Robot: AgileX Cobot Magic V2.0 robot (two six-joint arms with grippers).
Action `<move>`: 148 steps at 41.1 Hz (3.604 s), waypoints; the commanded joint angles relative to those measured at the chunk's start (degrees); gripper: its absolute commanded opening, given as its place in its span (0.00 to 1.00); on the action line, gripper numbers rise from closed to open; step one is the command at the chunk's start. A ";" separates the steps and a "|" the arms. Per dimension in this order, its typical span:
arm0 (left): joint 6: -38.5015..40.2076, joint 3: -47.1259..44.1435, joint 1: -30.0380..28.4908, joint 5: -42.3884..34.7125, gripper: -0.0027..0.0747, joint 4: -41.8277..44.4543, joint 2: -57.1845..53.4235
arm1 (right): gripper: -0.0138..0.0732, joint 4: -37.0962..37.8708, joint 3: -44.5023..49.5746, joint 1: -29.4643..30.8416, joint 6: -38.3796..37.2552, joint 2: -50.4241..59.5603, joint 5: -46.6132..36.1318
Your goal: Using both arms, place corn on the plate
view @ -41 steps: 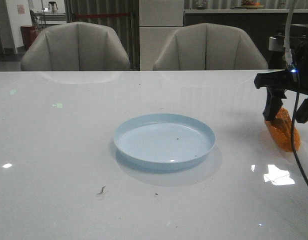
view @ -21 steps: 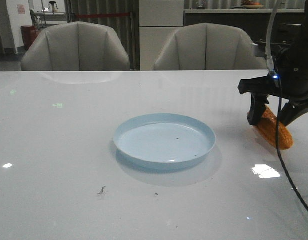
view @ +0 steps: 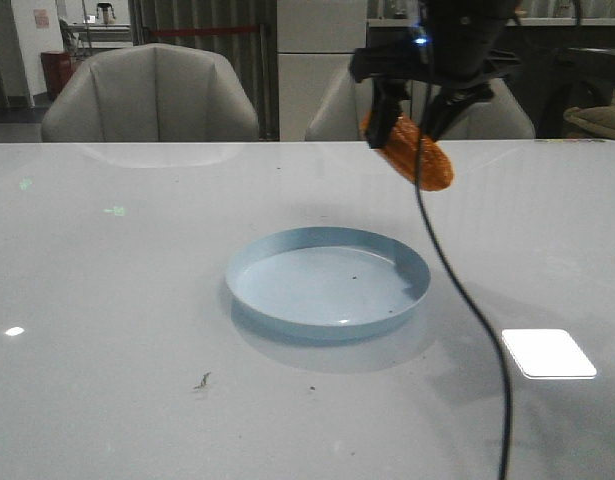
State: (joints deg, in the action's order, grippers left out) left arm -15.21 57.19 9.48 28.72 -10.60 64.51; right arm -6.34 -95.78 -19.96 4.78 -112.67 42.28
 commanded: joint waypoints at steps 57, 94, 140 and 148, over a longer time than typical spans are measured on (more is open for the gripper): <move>0.01 1.58 -0.22 -4.16 0.51 -0.37 -1.40 | 0.77 3.58 -23.79 -6.07 3.72 3.69 17.30; 0.01 1.58 -0.22 -4.06 0.51 -0.62 -1.40 | 0.77 1.85 36.40 10.42 -7.37 67.75 4.80; 1.61 0.52 0.30 -5.73 0.16 0.83 -2.88 | 0.77 1.78 36.43 10.42 -7.31 67.99 6.12; 17.21 -9.33 0.68 -18.07 0.16 10.19 -15.53 | 0.77 1.78 36.43 10.42 -7.31 67.99 6.12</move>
State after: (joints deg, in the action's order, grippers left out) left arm -3.90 50.47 9.70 20.86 -4.08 55.85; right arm -4.32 -57.90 -9.86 -2.52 -44.93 52.33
